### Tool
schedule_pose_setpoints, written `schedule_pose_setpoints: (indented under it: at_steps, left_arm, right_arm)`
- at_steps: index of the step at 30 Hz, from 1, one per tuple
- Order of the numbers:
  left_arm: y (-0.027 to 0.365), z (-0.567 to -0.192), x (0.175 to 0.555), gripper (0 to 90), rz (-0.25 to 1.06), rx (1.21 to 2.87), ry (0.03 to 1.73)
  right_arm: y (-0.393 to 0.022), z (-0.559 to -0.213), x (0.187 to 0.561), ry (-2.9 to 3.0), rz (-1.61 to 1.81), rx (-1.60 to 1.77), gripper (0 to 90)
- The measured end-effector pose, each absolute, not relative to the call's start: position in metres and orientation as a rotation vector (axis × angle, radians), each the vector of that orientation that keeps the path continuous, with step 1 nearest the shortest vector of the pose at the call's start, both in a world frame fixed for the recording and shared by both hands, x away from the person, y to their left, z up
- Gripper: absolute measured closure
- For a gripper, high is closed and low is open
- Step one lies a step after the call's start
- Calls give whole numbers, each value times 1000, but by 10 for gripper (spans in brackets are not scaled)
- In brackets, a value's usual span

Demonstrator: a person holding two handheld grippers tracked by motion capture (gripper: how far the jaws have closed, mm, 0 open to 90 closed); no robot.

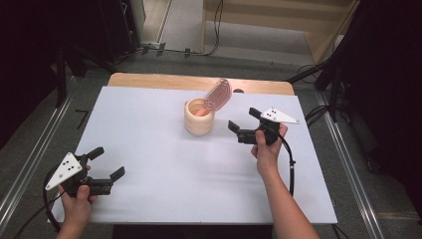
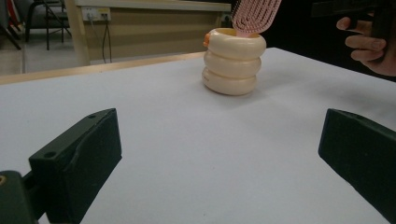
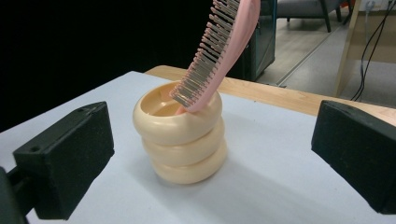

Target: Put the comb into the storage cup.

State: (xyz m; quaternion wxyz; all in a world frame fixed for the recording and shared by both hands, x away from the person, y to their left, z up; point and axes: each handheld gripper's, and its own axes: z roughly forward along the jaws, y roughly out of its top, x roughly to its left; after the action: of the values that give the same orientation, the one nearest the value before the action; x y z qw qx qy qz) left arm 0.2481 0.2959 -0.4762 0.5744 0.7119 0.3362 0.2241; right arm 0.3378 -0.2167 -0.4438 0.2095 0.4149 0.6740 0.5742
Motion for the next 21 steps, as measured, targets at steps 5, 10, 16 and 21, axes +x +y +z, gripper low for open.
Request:
schedule_pose_setpoints:
  at_steps: [5, 10, 16, 21]
  left_arm:
    - [296, -476, 248, 0, 528, 1665, 788]
    - [295, -476, 248, 0, 526, 1667, 787]
    - [294, -476, 248, 0, 526, 1672, 786]
    - [294, -476, 247, 0, 527, 1671, 785]
  right_arm:
    - [-224, -444, 328, 1871, 1593, 1140, 0]
    - [-233, -443, 318, 1863, 1594, 1134, 0]
    - [-245, -446, 308, 1850, 1587, 1132, 0]
    - [-254, -452, 300, 1843, 1586, 1146, 0]
